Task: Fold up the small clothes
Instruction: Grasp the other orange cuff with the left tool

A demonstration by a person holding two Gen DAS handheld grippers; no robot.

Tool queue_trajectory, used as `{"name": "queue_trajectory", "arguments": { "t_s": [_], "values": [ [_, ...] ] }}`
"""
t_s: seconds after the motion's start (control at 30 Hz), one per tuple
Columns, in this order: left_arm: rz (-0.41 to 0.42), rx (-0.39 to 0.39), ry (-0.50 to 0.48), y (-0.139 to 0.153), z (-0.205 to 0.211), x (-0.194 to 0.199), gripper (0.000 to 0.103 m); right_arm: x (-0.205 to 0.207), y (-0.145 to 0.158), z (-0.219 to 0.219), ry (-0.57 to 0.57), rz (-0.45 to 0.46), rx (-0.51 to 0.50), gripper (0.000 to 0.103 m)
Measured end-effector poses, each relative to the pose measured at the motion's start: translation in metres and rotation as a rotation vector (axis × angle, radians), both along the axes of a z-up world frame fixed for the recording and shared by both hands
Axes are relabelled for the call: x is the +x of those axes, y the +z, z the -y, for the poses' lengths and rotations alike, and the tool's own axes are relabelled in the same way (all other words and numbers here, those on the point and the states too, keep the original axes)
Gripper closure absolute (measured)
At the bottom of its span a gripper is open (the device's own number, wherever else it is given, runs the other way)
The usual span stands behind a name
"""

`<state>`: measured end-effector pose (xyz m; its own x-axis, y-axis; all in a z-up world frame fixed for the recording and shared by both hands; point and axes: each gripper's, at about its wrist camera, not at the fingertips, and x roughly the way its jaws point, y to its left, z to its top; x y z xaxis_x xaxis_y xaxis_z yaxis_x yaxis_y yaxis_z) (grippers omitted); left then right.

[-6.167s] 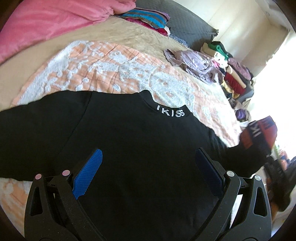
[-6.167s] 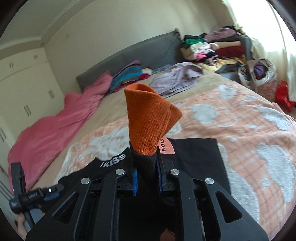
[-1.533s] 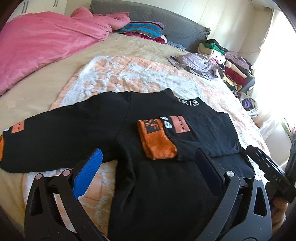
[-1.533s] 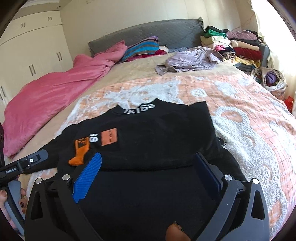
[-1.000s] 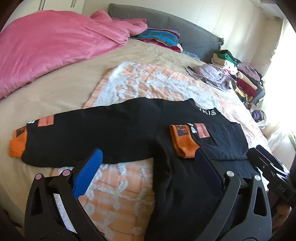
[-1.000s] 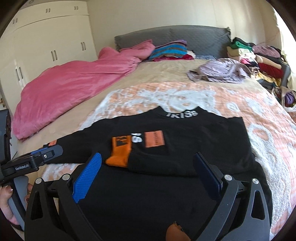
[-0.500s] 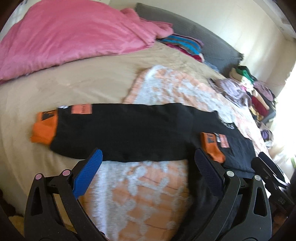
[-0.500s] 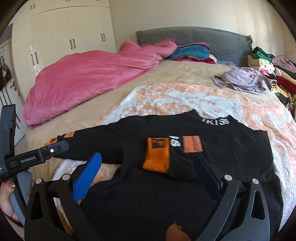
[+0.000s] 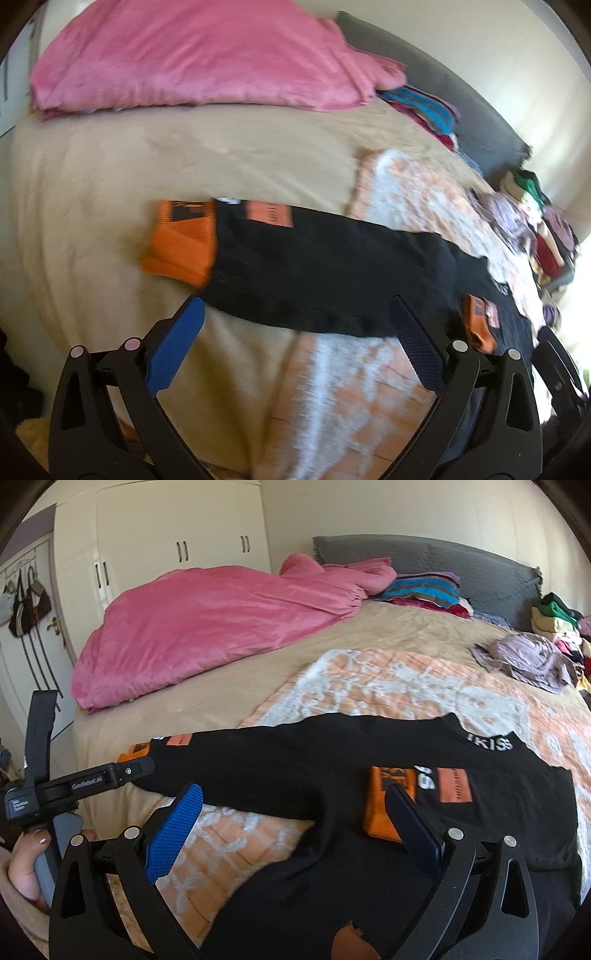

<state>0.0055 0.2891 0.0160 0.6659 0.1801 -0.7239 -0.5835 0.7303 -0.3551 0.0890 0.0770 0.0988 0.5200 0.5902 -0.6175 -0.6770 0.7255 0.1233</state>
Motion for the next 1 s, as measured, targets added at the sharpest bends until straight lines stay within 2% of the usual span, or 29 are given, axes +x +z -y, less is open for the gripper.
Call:
{"name": "queue_trajectory", "arguments": {
  "t_s": [0.23, 0.43, 0.5, 0.57, 0.6, 0.63, 0.7, 0.77, 0.8, 0.87, 1.0],
  "values": [
    [-0.008, -0.070, 0.085, -0.021, -0.032, -0.011, 0.010, -0.005, -0.008, -0.026, 0.048, -0.016, -0.019, 0.005],
    [0.045, -0.141, 0.133, -0.037, -0.055, -0.008, 0.010, -0.007, -0.020, -0.036, 0.057, -0.054, -0.010, 0.005],
    [0.079, -0.135, 0.135, -0.035, -0.056, -0.007, 0.010, -0.008, -0.024, -0.037, 0.053, -0.065, -0.007, 0.005],
    [0.092, -0.121, 0.130, -0.033, -0.058, -0.003, 0.017, -0.008, -0.026, -0.036, 0.047, -0.071, -0.006, 0.005],
    [0.088, -0.104, 0.128, -0.033, -0.058, 0.000, 0.030, -0.007, -0.028, -0.036, 0.041, -0.076, -0.006, 0.005],
    [0.088, -0.096, 0.123, -0.033, -0.059, 0.002, 0.051, -0.007, -0.028, -0.035, 0.038, -0.079, -0.004, 0.005],
    [0.103, -0.118, 0.094, -0.036, -0.060, 0.007, 0.071, -0.006, -0.029, -0.031, 0.028, -0.086, 0.001, 0.005],
    [0.106, -0.133, 0.080, -0.038, -0.061, 0.009, 0.082, -0.005, -0.029, -0.026, 0.012, -0.094, 0.012, 0.005],
    [0.123, -0.141, 0.078, -0.038, -0.062, 0.007, 0.091, -0.004, -0.029, -0.023, 0.005, -0.097, 0.016, 0.005],
    [0.184, -0.130, 0.070, -0.029, -0.060, -0.001, 0.093, -0.003, -0.030, -0.016, -0.017, -0.109, 0.029, 0.005],
    [0.248, -0.090, 0.020, -0.007, -0.046, -0.004, 0.094, -0.002, -0.032, 0.001, -0.048, -0.123, 0.047, 0.005]
  ]
}}
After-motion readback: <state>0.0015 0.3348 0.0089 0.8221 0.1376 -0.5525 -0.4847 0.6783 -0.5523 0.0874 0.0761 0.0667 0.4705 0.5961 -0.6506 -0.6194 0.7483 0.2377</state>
